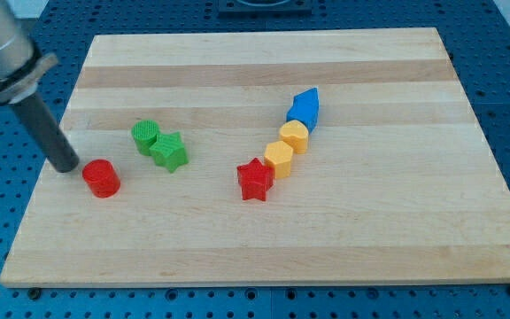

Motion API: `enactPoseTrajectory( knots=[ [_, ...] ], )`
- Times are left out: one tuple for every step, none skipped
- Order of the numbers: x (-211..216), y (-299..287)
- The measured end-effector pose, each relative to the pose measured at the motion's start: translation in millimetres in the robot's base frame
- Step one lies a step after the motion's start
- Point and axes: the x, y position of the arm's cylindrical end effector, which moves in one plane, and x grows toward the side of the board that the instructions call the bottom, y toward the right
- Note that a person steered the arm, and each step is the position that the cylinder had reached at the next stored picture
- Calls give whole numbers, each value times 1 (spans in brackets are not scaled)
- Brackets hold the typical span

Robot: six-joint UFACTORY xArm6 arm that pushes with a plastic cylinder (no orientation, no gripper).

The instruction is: Drag the red circle into the bottom side of the red star

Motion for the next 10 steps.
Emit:
enactPoseTrajectory(
  knots=[
    [17, 35],
    [36, 77],
    [47, 98],
    [38, 73],
    [34, 17],
    [56, -15],
    [66, 10],
    [75, 47],
    [89, 75],
    [102, 81]
  ],
)
